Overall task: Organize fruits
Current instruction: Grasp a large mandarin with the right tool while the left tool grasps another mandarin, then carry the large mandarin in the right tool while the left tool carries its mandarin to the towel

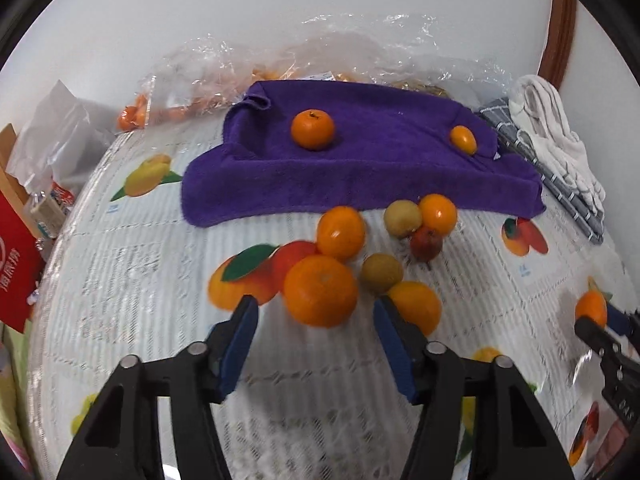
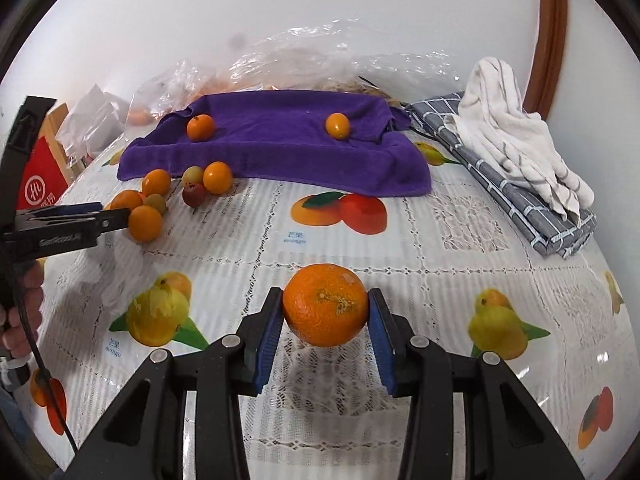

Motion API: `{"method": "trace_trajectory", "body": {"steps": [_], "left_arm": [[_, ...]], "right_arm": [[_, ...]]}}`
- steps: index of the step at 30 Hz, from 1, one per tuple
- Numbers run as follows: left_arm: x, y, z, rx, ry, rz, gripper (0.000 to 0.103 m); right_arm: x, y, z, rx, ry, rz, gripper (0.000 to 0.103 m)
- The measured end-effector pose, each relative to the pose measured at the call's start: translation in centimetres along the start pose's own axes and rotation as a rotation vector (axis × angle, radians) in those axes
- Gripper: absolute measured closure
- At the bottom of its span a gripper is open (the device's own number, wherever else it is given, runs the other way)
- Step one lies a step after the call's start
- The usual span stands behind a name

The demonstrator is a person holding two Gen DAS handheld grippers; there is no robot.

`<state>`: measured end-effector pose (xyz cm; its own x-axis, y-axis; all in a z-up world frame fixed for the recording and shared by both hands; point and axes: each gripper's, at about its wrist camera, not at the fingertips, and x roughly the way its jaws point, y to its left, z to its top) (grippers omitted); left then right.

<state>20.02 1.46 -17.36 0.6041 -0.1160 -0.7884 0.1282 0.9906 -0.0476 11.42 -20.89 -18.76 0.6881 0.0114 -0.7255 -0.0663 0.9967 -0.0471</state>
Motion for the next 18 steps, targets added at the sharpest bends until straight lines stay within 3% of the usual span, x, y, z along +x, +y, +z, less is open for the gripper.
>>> {"method": "trace_trajectory", "body": {"steps": [2, 7, 11, 18], "left_arm": [[0.5, -0.2, 0.1, 0.001, 0.004, 0.001, 0.067], [-0.7, -0.4, 0.4, 0.008, 0.026, -0.026, 0.067], [-3.6, -1.3, 1.4, 0.043, -0.002, -0.011, 0.067], [-8.1, -4.3, 3.3, 0.033, -0.072, -0.072, 0.067]], "right_arm": [[-0.2, -0.2, -0.1, 0.009, -0.006, -0.011, 0.062], [-1.7, -0.4, -0.8, 0.054, -0.027, -0.040, 0.062], [-3.1, 0.1, -1.0, 0.076, -0.046, -0.028, 0.062], [-6.5, 1.1, -1.1, 0.098, -0.076, -0.010, 0.062]]}}
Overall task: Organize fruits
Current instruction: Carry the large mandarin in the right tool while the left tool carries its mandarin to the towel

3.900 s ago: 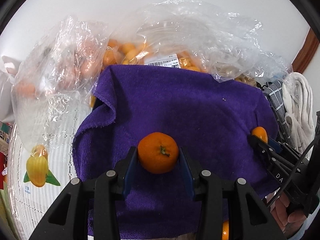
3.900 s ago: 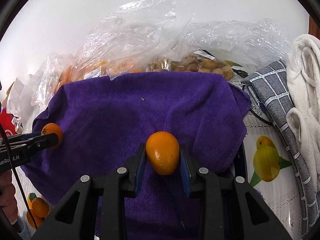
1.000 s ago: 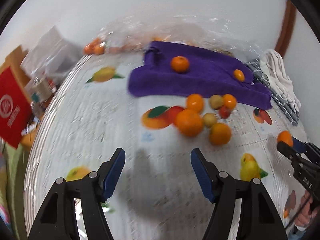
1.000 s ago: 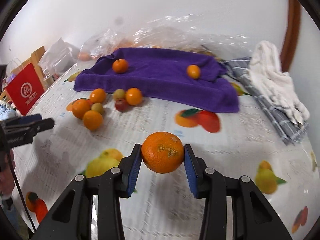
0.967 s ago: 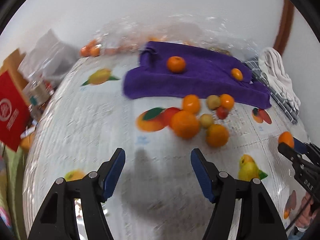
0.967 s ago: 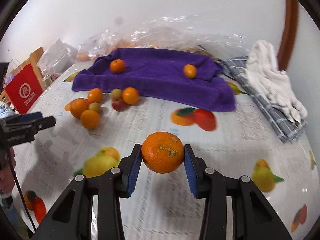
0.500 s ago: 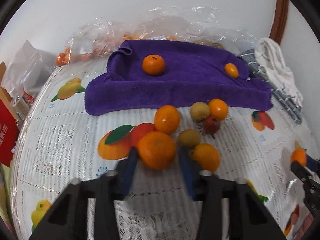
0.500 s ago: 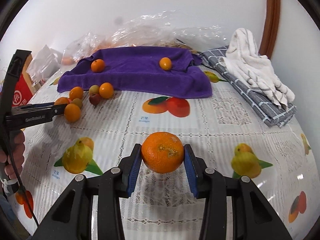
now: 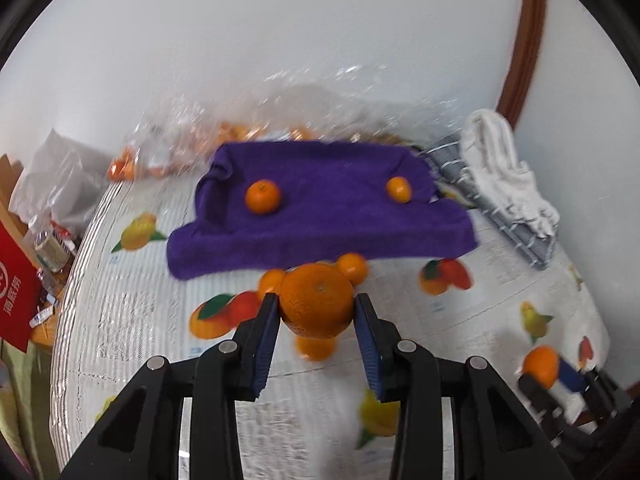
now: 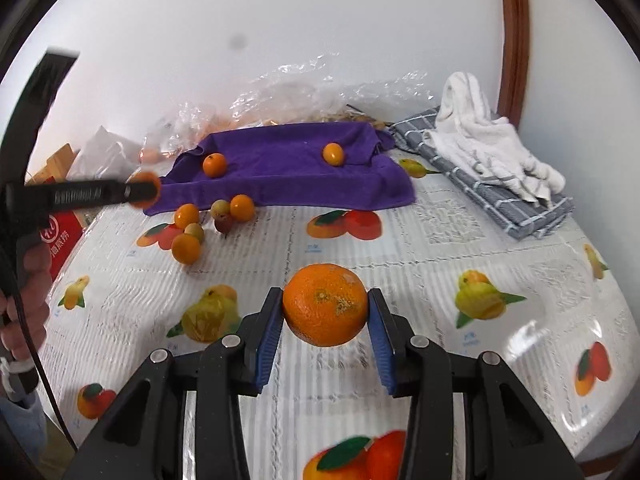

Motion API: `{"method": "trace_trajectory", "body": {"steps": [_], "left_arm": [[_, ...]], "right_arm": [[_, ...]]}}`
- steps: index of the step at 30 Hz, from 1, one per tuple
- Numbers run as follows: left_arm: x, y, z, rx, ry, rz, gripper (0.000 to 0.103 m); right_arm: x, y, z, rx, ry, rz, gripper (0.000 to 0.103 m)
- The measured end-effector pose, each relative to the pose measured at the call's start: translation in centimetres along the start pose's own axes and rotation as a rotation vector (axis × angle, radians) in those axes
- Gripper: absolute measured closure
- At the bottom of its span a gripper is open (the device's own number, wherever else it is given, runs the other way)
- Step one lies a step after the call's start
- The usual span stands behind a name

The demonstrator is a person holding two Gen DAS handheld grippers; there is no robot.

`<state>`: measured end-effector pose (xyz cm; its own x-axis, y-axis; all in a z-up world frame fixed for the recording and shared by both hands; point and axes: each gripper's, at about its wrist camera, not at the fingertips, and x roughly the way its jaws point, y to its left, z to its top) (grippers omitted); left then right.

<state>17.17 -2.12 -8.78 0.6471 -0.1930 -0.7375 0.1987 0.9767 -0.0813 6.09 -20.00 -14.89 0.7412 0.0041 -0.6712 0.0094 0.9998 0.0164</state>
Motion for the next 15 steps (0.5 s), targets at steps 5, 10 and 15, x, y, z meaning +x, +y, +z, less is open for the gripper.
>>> {"method": "trace_trajectory", "body": {"steps": [5, 10, 15], "left_arm": [[-1.1, -2.5, 0.5, 0.001, -0.011, -0.049, 0.067], [-1.5, -4.2, 0.5, 0.006, -0.016, -0.049, 0.067], [-1.5, -5.0, -0.3, 0.017, 0.005, -0.035, 0.067]], "right_arm": [[-1.5, -0.8, -0.9, 0.004, -0.007, -0.051, 0.062], [-2.5, -2.8, -1.0, 0.048, -0.013, -0.097, 0.062], [-2.7, -3.4, -1.1, 0.072, -0.017, -0.081, 0.062]]}}
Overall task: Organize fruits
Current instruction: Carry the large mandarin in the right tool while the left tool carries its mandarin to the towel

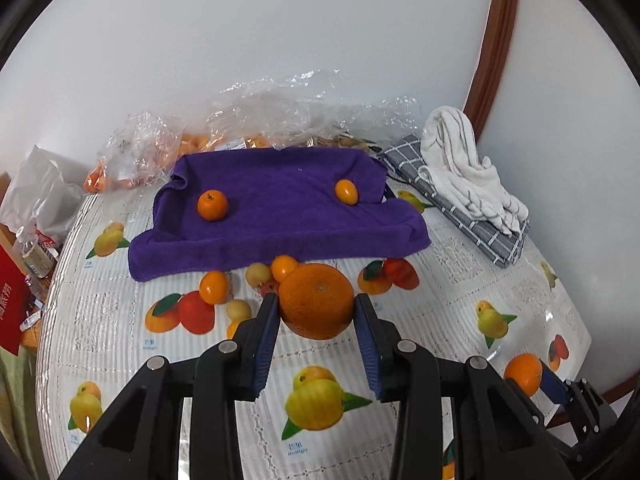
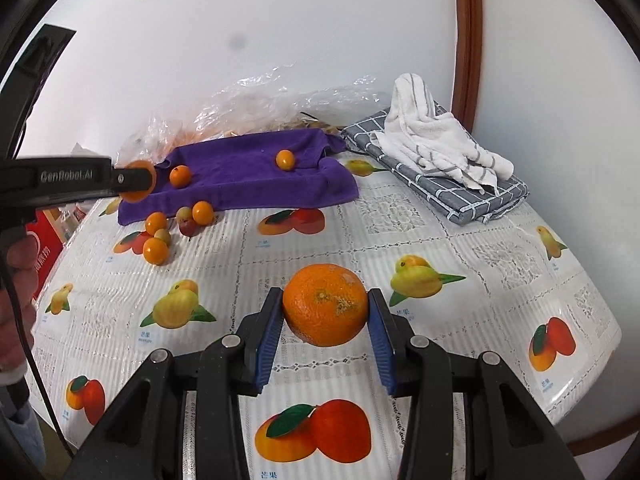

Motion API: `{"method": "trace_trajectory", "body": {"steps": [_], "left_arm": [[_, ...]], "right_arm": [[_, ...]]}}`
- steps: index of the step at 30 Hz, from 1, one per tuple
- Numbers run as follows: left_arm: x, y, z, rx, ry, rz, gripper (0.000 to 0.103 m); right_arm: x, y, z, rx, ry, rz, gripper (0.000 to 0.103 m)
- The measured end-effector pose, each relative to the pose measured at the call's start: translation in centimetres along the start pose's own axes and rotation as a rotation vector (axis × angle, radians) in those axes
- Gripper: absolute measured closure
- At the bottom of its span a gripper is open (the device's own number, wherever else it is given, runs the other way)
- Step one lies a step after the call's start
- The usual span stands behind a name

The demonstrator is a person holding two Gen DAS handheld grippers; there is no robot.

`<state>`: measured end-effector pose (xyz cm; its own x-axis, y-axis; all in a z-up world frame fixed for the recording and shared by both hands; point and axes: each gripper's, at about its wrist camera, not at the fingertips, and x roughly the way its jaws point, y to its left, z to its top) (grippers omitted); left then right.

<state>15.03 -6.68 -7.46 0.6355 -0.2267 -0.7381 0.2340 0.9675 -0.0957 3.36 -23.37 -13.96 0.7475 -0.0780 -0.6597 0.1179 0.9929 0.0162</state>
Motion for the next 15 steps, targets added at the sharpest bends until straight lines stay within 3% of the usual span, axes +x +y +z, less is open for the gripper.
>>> {"method": "trace_trajectory", "body": {"steps": [15], "left_arm": [[-1.3, 2.6, -1.6, -0.086, 0.012, 0.105, 0.067]], "right_arm": [[1.7, 3.1, -1.0, -0.036, 0.031, 0.100, 0.062]]}}
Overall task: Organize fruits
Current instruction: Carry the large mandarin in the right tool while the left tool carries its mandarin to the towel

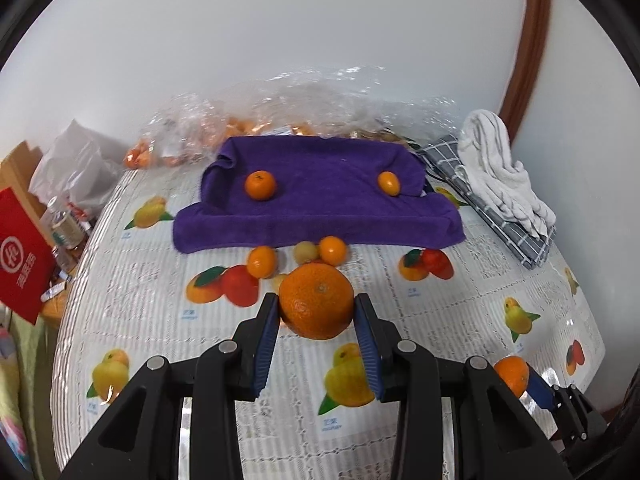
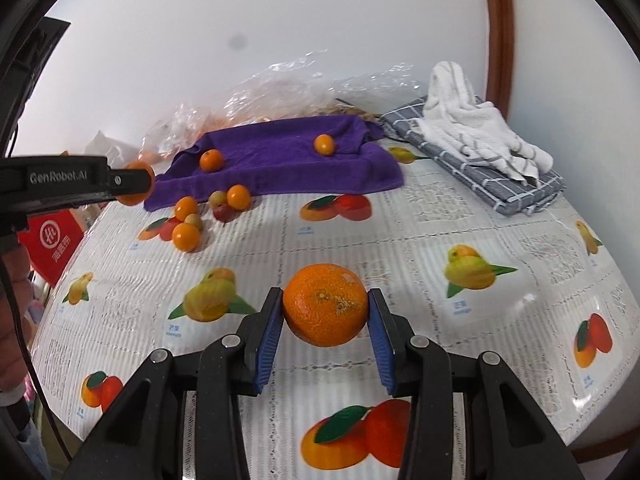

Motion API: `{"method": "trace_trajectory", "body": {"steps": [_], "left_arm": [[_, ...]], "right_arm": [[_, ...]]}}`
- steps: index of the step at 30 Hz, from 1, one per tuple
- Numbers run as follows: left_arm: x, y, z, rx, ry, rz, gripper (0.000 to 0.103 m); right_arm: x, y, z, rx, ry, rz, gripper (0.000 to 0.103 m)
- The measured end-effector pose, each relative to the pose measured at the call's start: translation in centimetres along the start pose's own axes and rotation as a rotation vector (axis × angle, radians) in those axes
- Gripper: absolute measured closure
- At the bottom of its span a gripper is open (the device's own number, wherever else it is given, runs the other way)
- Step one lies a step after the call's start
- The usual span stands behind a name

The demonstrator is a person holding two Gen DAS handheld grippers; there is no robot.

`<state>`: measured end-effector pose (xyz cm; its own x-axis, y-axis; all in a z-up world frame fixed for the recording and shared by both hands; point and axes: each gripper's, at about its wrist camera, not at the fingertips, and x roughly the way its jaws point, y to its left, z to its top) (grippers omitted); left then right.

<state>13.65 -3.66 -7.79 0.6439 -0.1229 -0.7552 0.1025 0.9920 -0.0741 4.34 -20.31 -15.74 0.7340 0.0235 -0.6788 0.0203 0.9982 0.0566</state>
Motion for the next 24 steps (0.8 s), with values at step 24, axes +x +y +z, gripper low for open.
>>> {"method": "trace_trajectory", "body": {"steps": [24], "left_arm": [[1.2, 8.9, 4.4, -0.057, -0.085, 0.036, 0.067]], "right_arm": [[2.5, 4.4, 11.0, -0.168, -0.055, 0.036, 0.062]]}}
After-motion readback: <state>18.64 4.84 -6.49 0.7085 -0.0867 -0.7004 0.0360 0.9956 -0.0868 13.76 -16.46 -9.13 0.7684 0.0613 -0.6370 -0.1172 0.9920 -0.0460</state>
